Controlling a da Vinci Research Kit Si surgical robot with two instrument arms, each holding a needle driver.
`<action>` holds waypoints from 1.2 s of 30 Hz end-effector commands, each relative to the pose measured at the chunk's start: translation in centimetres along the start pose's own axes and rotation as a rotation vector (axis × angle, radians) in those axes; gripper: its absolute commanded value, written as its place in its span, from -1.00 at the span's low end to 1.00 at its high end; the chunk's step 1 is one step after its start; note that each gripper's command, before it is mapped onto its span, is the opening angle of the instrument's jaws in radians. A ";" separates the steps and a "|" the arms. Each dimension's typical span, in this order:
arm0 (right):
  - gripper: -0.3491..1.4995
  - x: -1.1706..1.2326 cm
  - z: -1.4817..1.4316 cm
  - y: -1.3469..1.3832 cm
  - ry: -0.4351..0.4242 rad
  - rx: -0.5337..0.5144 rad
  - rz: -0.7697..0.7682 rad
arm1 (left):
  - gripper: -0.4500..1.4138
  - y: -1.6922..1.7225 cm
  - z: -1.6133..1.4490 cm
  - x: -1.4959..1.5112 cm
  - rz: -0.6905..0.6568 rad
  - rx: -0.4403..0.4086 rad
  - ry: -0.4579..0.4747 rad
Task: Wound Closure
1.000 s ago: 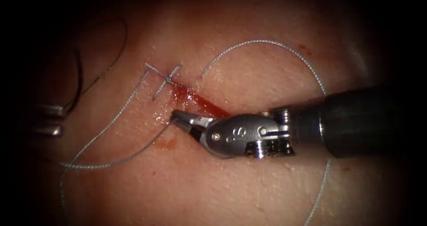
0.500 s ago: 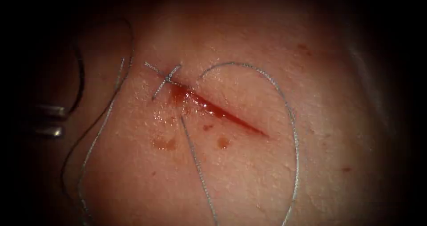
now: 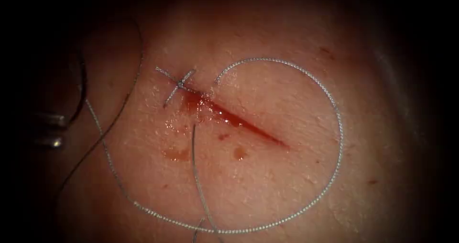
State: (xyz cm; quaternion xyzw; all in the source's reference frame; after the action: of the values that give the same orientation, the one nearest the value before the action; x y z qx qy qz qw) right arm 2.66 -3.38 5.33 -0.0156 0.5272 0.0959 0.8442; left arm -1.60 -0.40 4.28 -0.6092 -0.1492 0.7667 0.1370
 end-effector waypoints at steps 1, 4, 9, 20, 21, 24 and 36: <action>0.49 -0.09 0.05 0.17 0.002 -0.019 0.019 | -1.00 0.01 0.06 -0.06 -0.001 -0.002 0.001; 0.47 -0.18 0.16 0.46 0.012 -0.068 0.048 | -1.00 0.00 0.07 -0.06 -0.001 -0.001 0.001; 0.38 -0.52 0.73 0.88 -0.003 -0.128 0.042 | -1.00 0.01 0.06 -0.07 -0.001 -0.002 0.000; 0.36 -1.18 1.35 1.34 -0.031 -0.173 0.021 | -1.00 0.01 0.05 -0.07 0.000 -0.003 0.001; 0.38 -1.18 1.31 1.34 -0.030 -0.170 0.022 | -1.00 0.01 0.04 -0.07 0.000 -0.004 0.001; 0.49 -1.06 1.06 1.24 -0.023 -0.131 0.023 | -1.00 -0.03 0.00 -0.09 0.000 -0.010 0.003; 0.66 -0.66 0.04 1.08 0.094 0.198 0.108 | -1.00 -0.12 -0.25 -0.18 -0.001 0.007 -0.010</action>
State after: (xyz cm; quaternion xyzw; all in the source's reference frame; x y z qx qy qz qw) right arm 2.16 -2.31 5.97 0.1015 0.5792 0.0835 0.8045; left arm -1.24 -0.30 4.37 -0.6043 -0.1467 0.7708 0.1389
